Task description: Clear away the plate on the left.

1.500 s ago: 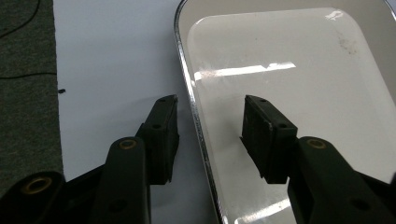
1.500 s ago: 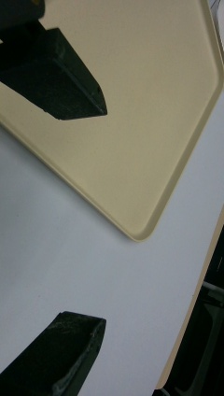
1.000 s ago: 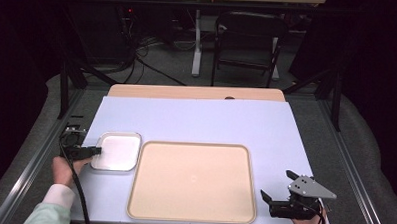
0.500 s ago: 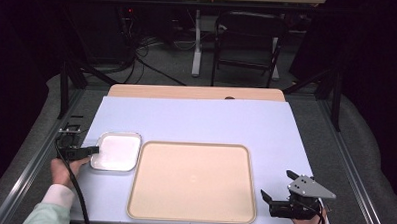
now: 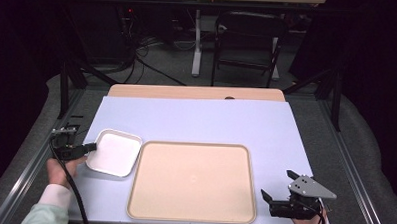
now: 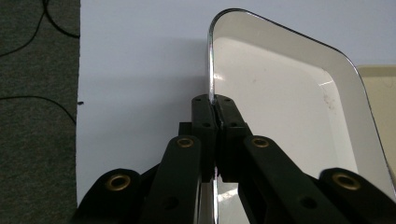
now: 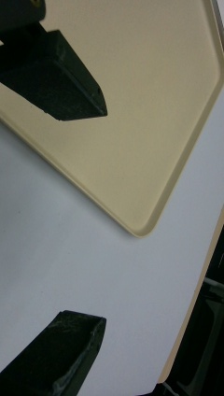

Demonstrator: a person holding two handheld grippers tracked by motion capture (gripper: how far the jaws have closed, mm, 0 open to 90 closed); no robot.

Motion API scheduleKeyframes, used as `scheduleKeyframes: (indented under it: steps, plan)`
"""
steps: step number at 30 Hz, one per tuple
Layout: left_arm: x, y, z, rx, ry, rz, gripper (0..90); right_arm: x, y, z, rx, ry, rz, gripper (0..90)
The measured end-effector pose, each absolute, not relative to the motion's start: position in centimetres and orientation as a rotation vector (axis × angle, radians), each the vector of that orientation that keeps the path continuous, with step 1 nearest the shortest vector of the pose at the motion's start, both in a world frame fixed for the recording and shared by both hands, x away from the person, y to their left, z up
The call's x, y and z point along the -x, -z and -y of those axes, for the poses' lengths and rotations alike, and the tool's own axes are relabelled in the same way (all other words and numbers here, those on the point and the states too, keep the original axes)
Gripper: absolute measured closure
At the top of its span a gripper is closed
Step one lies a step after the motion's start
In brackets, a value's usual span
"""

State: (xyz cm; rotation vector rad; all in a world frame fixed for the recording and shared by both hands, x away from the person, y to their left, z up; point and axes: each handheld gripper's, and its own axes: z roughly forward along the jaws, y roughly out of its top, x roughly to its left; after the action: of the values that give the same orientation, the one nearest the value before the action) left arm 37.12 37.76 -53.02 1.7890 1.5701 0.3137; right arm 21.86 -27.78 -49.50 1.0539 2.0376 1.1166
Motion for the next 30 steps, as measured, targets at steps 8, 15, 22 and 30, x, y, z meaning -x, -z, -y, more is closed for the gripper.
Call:
scheduleKeyframes:
  steps: [8, 15, 22, 30]
  plan:
    - [-36.4, 51.8, -37.7, -1.777, -0.379, -1.543, 88.5, -21.9, 49.5, 27.8, -1.061, -1.115, -2.032, 1.1]
    - [-36.1, 50.9, -37.4, -1.767, -0.402, -1.516, 88.4, -22.0, 49.4, 27.8, -1.075, -1.107, -2.031, 1.1]
    - [-35.6, 49.9, -36.7, -1.756, -0.426, -1.472, 88.5, -22.1, 49.4, 27.8, -1.086, -1.104, -2.023, 1.1]
    - [-35.1, 48.6, -35.6, -1.762, -0.45, -1.413, 88.5, -22.4, 49.3, 27.7, -1.097, -1.102, -2.022, 1.1]
